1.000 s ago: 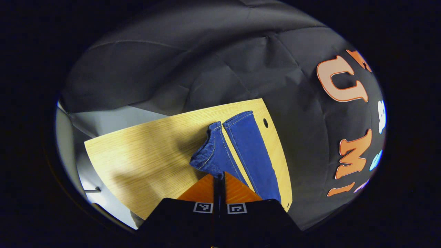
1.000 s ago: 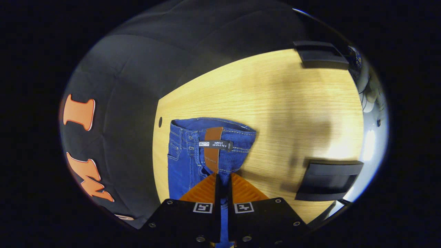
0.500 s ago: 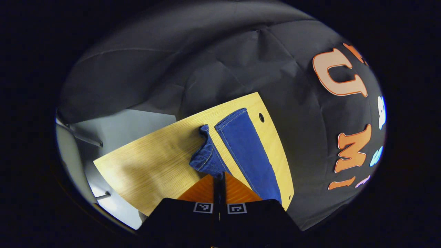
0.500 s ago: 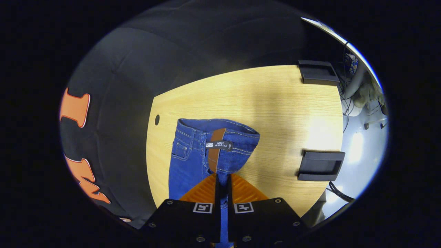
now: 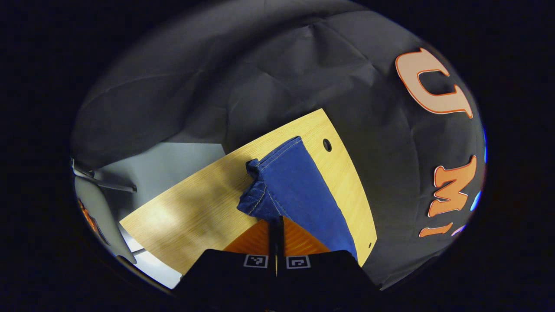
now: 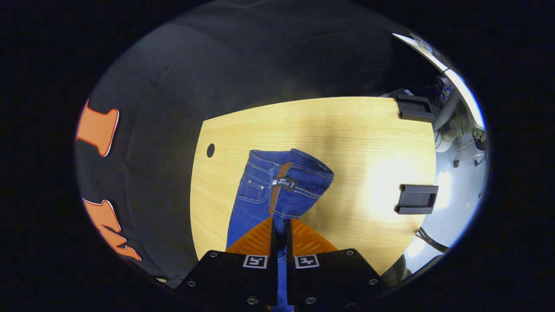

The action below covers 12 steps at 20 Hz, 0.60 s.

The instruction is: Grasp the waist and the cuffs of the jeans and fold them to make the two legs overlap; first hold the waist and fold one-third of the jeans toward the cuffs, then hold the cuffs and fold the remaining one-third in the same direction to finish folding.

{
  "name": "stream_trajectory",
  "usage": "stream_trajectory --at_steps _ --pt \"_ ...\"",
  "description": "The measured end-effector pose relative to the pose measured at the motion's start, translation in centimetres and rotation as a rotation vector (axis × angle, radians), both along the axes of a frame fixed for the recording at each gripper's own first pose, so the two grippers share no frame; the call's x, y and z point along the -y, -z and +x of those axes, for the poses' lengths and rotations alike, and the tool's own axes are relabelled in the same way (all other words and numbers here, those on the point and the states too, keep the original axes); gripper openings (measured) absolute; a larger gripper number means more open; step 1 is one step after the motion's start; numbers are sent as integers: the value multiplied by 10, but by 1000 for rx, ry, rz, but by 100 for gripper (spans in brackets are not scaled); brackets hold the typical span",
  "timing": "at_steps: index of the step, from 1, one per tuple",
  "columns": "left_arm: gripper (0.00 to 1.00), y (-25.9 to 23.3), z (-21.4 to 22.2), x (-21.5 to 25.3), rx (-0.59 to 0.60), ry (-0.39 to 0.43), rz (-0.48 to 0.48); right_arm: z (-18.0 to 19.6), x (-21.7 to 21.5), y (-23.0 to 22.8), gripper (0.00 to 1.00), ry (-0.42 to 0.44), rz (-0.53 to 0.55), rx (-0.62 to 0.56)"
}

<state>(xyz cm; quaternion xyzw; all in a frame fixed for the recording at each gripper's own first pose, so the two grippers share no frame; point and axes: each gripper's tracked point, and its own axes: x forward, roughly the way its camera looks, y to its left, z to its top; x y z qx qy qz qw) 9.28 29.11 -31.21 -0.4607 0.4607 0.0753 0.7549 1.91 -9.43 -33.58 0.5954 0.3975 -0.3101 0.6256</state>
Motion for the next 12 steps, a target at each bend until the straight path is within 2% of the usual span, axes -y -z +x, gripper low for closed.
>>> stream_trajectory --at_steps 5,8,12 --pt "1 5 30 9 -113 -30 58 52 0 6 9 -57 51 13" --pt "1 9 64 15 -126 -18 85 81 -2 16 9 -105 77 0" --pt "1 31 95 27 -184 70 121 115 -6 29 9 -145 118 -22"
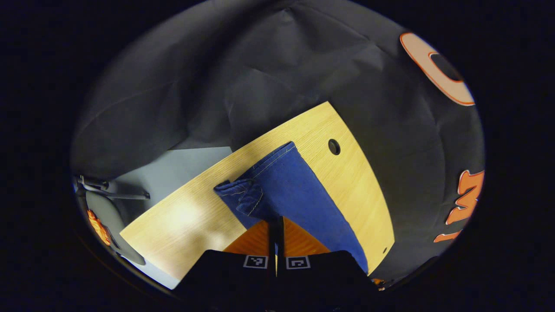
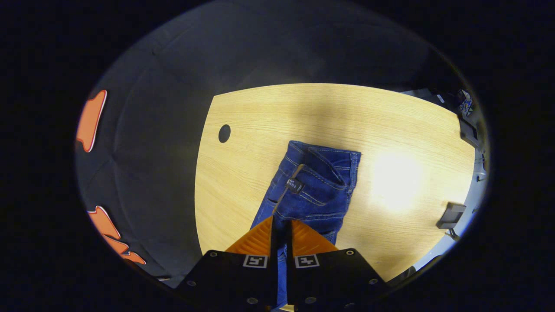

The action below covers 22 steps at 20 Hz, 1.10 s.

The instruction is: Grasp the waist and the cuffs of the jeans and fold them to make the two legs overlap; first hold the waist and fold one-third of the jeans toward the cuffs, then hold the cuffs and fold the remaining one-third in the same direction to finish folding.

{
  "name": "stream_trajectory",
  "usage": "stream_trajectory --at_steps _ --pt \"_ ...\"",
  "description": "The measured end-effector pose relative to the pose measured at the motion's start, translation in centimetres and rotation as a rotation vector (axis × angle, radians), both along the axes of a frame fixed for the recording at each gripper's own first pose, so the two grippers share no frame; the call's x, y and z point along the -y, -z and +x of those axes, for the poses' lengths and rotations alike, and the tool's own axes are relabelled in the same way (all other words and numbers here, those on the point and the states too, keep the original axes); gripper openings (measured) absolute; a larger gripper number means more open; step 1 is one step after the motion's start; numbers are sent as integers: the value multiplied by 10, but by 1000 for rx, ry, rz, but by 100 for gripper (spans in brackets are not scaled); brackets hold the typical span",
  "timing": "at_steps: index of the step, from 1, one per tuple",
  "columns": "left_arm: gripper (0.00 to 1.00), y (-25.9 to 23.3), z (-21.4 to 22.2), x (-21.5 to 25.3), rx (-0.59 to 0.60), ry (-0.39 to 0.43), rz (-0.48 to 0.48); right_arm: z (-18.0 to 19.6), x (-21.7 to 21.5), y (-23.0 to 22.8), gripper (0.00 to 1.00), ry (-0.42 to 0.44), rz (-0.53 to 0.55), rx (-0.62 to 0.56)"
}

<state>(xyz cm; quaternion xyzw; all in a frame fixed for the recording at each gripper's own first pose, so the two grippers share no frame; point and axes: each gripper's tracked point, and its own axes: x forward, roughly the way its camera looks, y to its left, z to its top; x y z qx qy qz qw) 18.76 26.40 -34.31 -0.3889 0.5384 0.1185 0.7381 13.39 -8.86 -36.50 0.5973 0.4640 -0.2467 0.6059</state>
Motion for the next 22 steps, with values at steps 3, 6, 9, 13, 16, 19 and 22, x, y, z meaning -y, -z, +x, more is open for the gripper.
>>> stream_trajectory --at_steps 3,6,9,13,16,19,22 --pt "1 11 26 5 -23 24 1 25 -1 12 9 -29 6 -19" --pt "1 22 48 5 -34 60 4 49 -4 21 9 -27 48 -31" --pt "2 21 63 10 -20 130 24 69 -2 24 9 12 90 -19" --pt "16 24 65 13 -1 258 122 88 -2 3 17 15 87 92" --pt "29 18 52 20 -55 363 147 88 -5 -17 43 10 77 126" --pt "29 9 30 23 -105 418 125 68 -6 -10 62 -39 24 110" --pt "57 5 12 32 -102 519 142 47 -5 -6 68 -95 -39 97"
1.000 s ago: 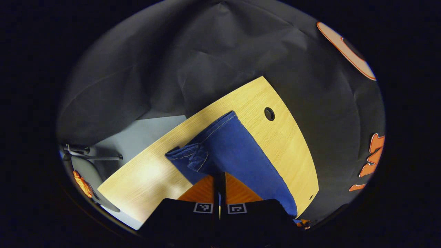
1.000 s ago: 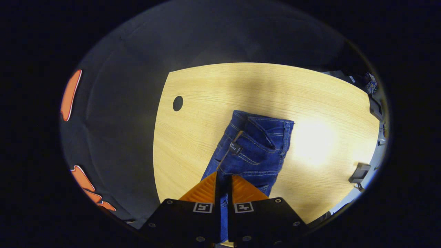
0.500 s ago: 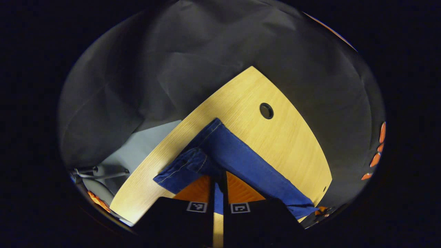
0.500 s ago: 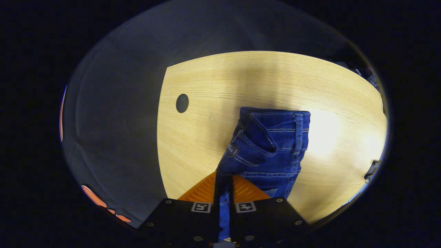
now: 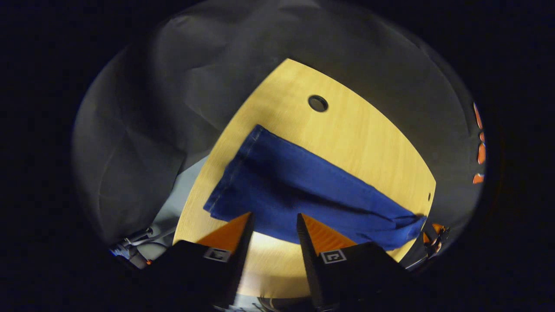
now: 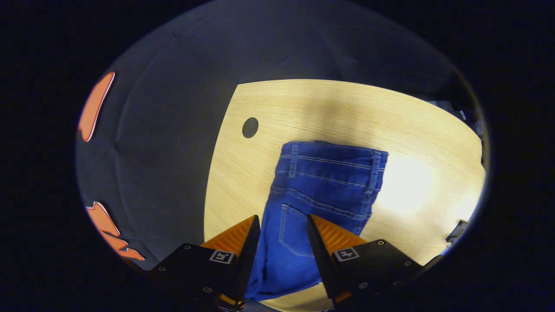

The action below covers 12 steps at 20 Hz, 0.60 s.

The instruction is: Grasp the waist and the cuffs of the jeans and fold them to make the two legs overlap; first hold the waist and fold one-third of the jeans toward the cuffs, then hold the cuffs and fold the remaining one-third in the same direction to finish folding.

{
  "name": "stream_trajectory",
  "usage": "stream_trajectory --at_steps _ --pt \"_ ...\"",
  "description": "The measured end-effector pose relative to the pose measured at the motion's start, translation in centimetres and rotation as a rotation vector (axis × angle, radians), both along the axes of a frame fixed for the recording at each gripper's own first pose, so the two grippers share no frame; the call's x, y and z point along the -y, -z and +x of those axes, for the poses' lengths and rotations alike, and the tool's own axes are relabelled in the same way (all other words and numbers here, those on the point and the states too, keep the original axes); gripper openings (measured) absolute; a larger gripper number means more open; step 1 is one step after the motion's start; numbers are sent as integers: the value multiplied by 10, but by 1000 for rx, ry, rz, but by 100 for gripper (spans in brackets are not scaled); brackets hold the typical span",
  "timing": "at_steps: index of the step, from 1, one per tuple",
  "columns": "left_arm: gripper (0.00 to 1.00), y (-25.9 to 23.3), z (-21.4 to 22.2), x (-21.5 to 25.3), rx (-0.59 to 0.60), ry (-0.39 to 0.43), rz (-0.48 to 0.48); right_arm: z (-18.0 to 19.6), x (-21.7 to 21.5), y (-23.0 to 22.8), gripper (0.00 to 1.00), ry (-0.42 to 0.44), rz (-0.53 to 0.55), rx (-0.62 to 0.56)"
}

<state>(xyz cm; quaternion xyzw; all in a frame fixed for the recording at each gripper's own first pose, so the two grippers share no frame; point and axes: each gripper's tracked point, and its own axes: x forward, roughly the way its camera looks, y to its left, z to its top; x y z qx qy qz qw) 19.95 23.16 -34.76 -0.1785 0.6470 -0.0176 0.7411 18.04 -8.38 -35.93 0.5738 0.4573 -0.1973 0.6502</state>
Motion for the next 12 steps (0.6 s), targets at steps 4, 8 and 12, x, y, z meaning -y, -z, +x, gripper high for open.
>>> stream_trajectory --at_steps 4,8,12 --pt "77 -18 -17 -4 48 76 84 -33 5 15 90 -70 -85 -31" --pt "93 -29 -34 -1 128 188 187 -57 14 43 100 -147 -174 -86" --pt "95 -51 -32 17 276 222 226 -57 30 58 98 -116 -173 -80"
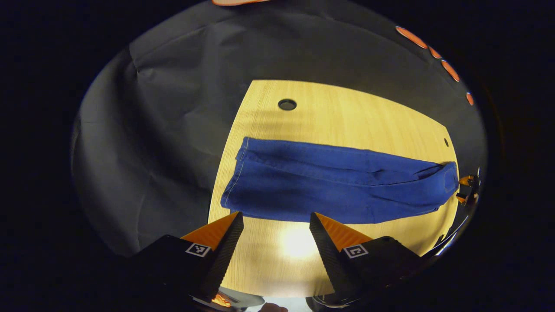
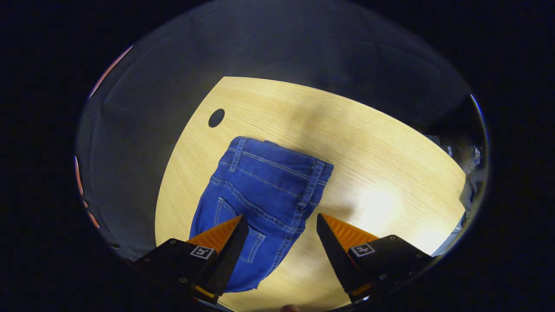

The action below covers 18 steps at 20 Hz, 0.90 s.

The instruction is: Grasp the waist and the cuffs of the jeans and fold them to make the two legs overlap; first hold the waist and fold one-third of the jeans toward the cuffs, then hold the cuffs and fold the remaining one-third in the same direction to finish folding.

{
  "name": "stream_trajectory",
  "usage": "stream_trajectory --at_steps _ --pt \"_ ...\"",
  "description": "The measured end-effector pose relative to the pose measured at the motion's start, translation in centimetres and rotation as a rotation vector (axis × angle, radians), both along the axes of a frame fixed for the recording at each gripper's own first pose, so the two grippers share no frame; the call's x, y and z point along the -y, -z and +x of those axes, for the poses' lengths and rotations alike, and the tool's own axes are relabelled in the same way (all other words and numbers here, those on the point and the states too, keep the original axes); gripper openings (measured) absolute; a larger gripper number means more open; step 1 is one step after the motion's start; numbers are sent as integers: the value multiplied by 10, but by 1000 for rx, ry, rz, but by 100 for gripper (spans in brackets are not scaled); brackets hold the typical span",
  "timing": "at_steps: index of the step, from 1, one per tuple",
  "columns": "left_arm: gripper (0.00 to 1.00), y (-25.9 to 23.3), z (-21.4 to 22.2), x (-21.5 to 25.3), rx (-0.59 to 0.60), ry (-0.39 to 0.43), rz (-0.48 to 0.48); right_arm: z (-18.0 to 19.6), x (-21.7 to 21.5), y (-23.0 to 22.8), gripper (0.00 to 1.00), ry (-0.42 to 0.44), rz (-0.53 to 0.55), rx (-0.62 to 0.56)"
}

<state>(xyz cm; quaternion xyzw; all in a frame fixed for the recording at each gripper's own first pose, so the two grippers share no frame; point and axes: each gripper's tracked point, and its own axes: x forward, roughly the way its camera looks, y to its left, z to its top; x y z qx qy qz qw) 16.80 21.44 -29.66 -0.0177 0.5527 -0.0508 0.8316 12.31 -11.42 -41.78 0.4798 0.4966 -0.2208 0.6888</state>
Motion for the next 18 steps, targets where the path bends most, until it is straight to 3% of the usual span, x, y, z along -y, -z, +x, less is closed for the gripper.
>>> stream_trajectory --at_steps 7,11,13,14,17,18 --pt "97 -52 13 7 353 -49 38 17 22 29 98 51 -49 18" --pt "97 -83 19 16 426 -44 21 20 31 32 90 48 -96 43" --pt "97 -78 18 15 424 -36 26 20 36 37 77 17 -149 57" --pt "97 -79 19 16 428 -37 26 17 37 37 55 13 -161 61" --pt "97 -81 16 25 422 -52 -8 25 36 33 27 -29 -192 121" --pt "97 -82 17 27 424 -58 -17 21 37 28 27 -25 -199 133"
